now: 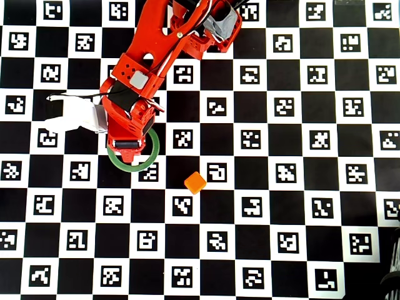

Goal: Grab the red cube then put it in the green circle then put the blue cube on top and finally the orange cube on top

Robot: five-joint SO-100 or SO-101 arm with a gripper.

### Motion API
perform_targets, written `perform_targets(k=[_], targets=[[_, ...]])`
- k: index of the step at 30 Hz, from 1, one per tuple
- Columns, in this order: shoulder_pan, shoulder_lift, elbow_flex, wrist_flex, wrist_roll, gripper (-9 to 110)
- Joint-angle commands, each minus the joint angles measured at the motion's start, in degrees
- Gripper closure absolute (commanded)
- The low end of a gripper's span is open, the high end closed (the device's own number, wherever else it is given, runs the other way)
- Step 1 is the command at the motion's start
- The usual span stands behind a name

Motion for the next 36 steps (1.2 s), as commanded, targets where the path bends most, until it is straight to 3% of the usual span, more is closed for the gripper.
perform_targets(k=[1,18,28,36], targets=[[1.41,2.81,-1.05,-0.18,1.67,70],[2.11,10.02,-7.73,10.37,3.60,67],[1.32,14.68,-19.42,25.84,5.45,67],[-5.80,14.94,-30.15,36.39,9.14,67]])
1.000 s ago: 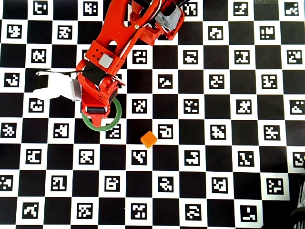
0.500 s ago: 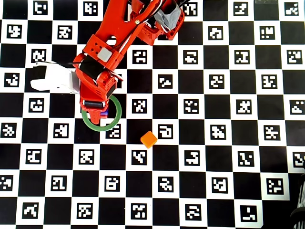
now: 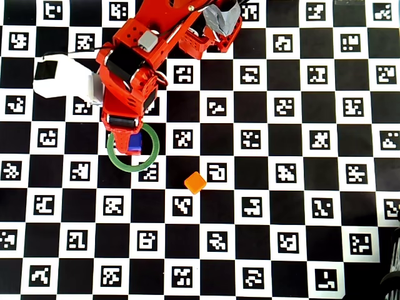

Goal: Grab the red cube then put it in the green circle then put the blue cube on top and finally the orange cube on top

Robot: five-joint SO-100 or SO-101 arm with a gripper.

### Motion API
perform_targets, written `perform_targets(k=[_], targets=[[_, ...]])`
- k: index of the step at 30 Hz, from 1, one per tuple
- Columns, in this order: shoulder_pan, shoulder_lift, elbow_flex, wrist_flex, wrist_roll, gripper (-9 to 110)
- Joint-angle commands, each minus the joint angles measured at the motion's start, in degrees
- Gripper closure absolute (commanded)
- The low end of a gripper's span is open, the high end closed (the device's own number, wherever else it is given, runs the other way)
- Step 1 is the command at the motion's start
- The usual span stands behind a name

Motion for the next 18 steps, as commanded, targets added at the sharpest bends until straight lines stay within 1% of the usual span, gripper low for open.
perform_targets(k=[1,5,11,18], targets=[[-3.78,3.96,-8.44,4.83,2.64,66],[-9.58,1.93,-12.30,8.44,5.27,60],[-17.40,-1.76,-12.30,9.05,9.76,56],[-24.08,-7.12,-10.72,3.78,13.80,55]])
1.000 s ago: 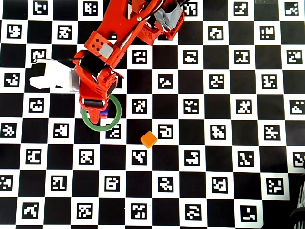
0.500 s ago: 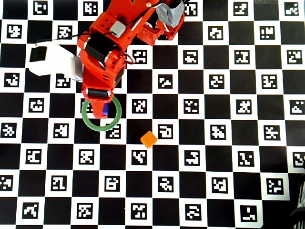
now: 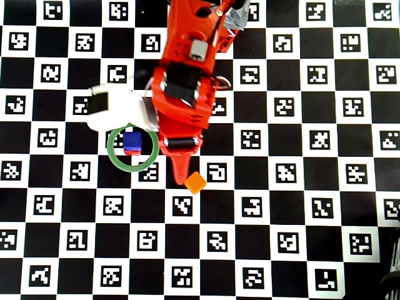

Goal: Grab the red cube then put it in the green circle then put the blue cube on top and finally the orange cube on top

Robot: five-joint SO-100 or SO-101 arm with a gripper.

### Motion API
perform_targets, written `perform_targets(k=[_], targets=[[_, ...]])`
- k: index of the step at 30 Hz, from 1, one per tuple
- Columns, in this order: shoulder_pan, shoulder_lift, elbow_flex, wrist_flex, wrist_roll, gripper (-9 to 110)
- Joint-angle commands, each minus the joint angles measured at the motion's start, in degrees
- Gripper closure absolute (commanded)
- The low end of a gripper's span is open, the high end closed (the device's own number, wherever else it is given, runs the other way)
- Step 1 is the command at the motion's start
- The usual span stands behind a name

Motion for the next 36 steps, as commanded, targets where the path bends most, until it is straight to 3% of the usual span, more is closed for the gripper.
perform_targets(k=[1,22,36], targets=[[-2.37,-0.62,-1.67,-2.55,1.85,55],[-4.13,-8.88,19.51,-29.18,4.66,50],[-4.31,-13.89,21.45,-37.44,4.13,51]])
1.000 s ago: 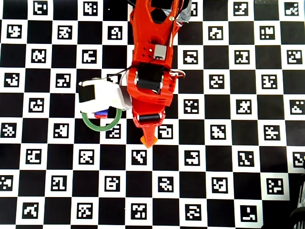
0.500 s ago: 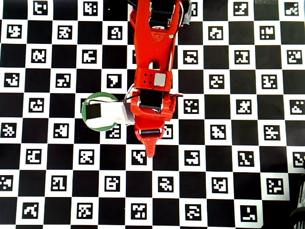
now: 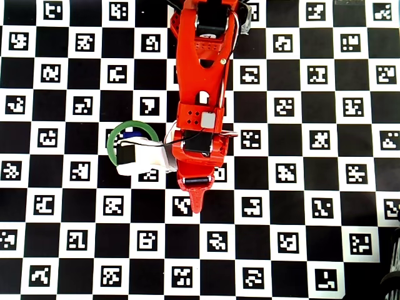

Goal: Grab the red cube then put it in the green circle then put the blue cube on top and finally the orange cube on top

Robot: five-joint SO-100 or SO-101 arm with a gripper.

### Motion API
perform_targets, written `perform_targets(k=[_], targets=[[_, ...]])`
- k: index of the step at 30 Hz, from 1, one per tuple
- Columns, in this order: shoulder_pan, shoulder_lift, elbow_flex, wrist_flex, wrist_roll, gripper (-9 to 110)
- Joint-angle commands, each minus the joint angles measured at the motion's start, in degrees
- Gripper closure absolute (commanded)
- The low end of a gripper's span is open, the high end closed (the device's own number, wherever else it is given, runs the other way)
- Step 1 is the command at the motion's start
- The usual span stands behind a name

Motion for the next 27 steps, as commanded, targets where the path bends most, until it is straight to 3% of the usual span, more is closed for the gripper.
perform_targets(k=[1,27], targets=[[-0.79,0.53,-1.23,-1.23,-0.35,51],[-0.70,-4.04,-8.35,-1.58,-4.83,51]])
